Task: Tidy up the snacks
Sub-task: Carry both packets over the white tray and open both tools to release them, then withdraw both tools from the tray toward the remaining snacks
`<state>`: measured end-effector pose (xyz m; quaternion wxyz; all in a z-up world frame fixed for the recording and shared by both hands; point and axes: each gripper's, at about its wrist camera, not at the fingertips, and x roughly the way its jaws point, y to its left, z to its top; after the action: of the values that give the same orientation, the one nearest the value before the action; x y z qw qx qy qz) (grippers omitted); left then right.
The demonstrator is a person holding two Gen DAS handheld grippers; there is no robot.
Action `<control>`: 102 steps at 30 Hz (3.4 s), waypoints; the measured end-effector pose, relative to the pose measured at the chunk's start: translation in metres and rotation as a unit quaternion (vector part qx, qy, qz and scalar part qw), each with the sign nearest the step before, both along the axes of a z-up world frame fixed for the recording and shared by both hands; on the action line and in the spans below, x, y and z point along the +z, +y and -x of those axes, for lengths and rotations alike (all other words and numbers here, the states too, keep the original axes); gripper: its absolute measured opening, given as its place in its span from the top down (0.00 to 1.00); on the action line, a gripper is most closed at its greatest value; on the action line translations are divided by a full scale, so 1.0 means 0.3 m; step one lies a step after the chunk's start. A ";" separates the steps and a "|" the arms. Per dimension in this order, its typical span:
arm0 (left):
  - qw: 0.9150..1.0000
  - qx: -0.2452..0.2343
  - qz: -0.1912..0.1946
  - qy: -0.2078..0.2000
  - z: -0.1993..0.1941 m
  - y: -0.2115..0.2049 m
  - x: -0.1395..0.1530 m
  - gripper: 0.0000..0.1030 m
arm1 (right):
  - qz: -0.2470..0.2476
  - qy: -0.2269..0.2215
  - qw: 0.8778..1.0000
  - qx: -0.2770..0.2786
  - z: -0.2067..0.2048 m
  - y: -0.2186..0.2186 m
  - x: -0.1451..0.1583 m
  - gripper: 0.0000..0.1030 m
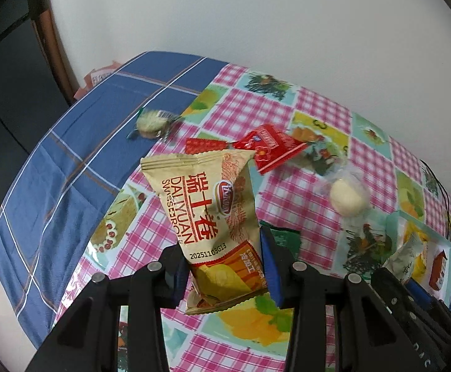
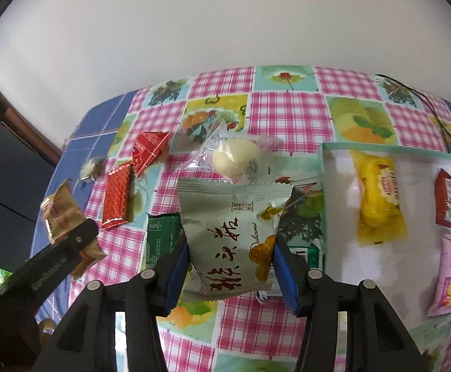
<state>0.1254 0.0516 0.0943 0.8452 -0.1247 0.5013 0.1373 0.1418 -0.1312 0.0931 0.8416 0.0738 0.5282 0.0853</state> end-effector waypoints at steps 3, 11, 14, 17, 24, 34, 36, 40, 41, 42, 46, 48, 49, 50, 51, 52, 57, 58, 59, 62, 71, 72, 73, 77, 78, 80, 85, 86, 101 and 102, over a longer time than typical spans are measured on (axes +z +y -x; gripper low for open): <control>1.000 -0.009 -0.005 -0.002 0.001 -0.038 0.011 0.58 | 0.003 -0.005 1.000 -0.006 0.020 -0.029 0.016 0.47; 0.999 -0.044 -0.010 0.001 -0.017 -0.182 0.021 0.58 | -0.001 0.007 0.999 -0.049 0.051 -0.179 0.001 0.47; 0.998 -0.065 -0.011 0.002 -0.023 -0.260 0.023 0.58 | -0.001 0.006 0.998 -0.068 0.057 -0.253 0.007 0.47; 0.996 -0.089 -0.015 0.001 -0.027 -0.348 0.029 0.58 | 0.005 0.008 0.996 -0.090 0.064 -0.330 0.009 0.47; 0.987 -0.157 -0.018 0.003 -0.027 -0.568 0.025 0.58 | 0.003 0.017 0.989 -0.144 0.077 -0.526 -0.003 0.47; 0.968 -0.251 -0.020 0.018 -0.004 -0.845 -0.025 0.58 | -0.016 0.026 0.977 -0.211 0.123 -0.761 -0.015 0.47; 0.965 -0.261 -0.022 0.020 0.000 -0.875 -0.034 0.58 | -0.018 0.026 0.976 -0.218 0.129 -0.787 -0.017 0.47; 0.962 -0.270 -0.019 0.024 0.005 -0.907 -0.047 0.58 | -0.018 0.026 0.974 -0.223 0.137 -0.812 -0.021 0.47; 0.962 -0.272 -0.022 0.025 0.006 -0.914 -0.050 0.58 | -0.019 0.027 0.974 -0.224 0.138 -0.815 -0.023 0.47; 0.961 -0.273 -0.023 0.025 0.006 -0.915 -0.054 0.58 | -0.020 0.027 0.974 -0.224 0.139 -0.816 -0.025 0.47; 0.961 -0.274 -0.021 0.030 0.003 -0.918 -0.070 0.58 | -0.019 0.031 0.976 -0.217 0.137 -0.804 -0.033 0.47; 0.961 -0.274 -0.019 0.032 0.001 -0.916 -0.075 0.58 | -0.018 0.033 0.977 -0.212 0.133 -0.793 -0.038 0.47; 0.961 -0.273 -0.018 0.032 0.000 -0.914 -0.077 0.58 | -0.017 0.033 0.977 -0.210 0.132 -0.790 -0.040 0.47; 0.961 -0.273 -0.018 0.032 -0.002 -0.911 -0.078 0.58 | -0.016 0.034 0.977 -0.208 0.132 -0.786 -0.041 0.47; 0.961 -0.273 -0.018 0.033 -0.005 -0.911 -0.080 0.58 | -0.015 0.034 0.978 -0.207 0.130 -0.782 -0.043 0.47; 0.962 -0.272 -0.017 0.033 -0.005 -0.910 -0.081 0.58 | -0.014 0.034 0.978 -0.204 0.128 -0.783 -0.043 0.47; 0.961 -0.273 -0.015 0.033 -0.006 -0.912 -0.081 0.58 | -0.011 0.035 0.980 -0.198 0.124 -0.773 -0.042 0.47; 0.961 -0.273 -0.015 0.033 -0.007 -0.913 -0.081 0.58 | -0.010 0.035 0.980 -0.197 0.123 -0.772 -0.043 0.47; 0.961 -0.273 -0.015 0.031 -0.007 -0.913 -0.080 0.56 | -0.010 0.036 0.980 -0.196 0.121 -0.773 -0.044 0.47; 0.961 -0.275 -0.014 0.030 -0.007 -0.913 -0.077 0.43 | -0.010 0.040 0.980 -0.193 0.118 -0.776 -0.049 0.47; 0.965 -0.258 -0.024 0.041 -0.012 -0.887 -0.088 0.35 | -0.004 0.045 0.980 -0.195 0.113 -0.770 -0.054 0.45; 0.966 -0.252 -0.025 0.043 -0.014 -0.879 -0.090 0.33 | -0.004 0.047 0.980 -0.195 0.112 -0.771 -0.057 0.44; 0.967 -0.250 -0.025 0.043 -0.015 -0.873 -0.092 0.32 | -0.006 0.049 0.979 -0.196 0.112 -0.772 -0.060 0.44; 0.970 -0.235 -0.024 0.046 -0.021 -0.848 -0.097 0.26 | -0.006 0.050 0.979 -0.200 0.111 -0.775 -0.062 0.37; 0.971 -0.232 -0.023 0.048 -0.022 -0.841 -0.100 0.25 | -0.005 0.050 0.978 -0.200 0.111 -0.775 -0.061 0.34; 0.972 -0.227 -0.023 0.050 -0.024 -0.833 -0.104 0.25 | -0.004 0.051 0.978 -0.202 0.111 -0.774 -0.062 0.32; 0.977 -0.204 -0.031 0.051 -0.027 -0.803 -0.109 0.18 | 0.003 0.057 0.978 -0.201 0.108 -0.771 -0.071 0.24; 0.978 -0.200 -0.032 0.049 -0.029 -0.797 -0.109 0.18 | 0.004 0.058 0.978 -0.201 0.108 -0.771 -0.072 0.21; 0.993 -0.114 -0.029 0.029 -0.042 -0.669 -0.090 0.08 | 0.018 0.056 0.979 -0.195 0.103 -0.762 -0.075 0.02; 0.993 -0.107 -0.030 0.027 -0.043 -0.660 -0.087 0.08 | 0.018 0.055 0.979 -0.194 0.103 -0.761 -0.073 0.02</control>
<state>0.1383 -0.1463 0.0683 0.8445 -0.0416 0.5301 0.0645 0.1108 -0.3596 0.0713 0.8130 0.1649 0.5505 -0.0935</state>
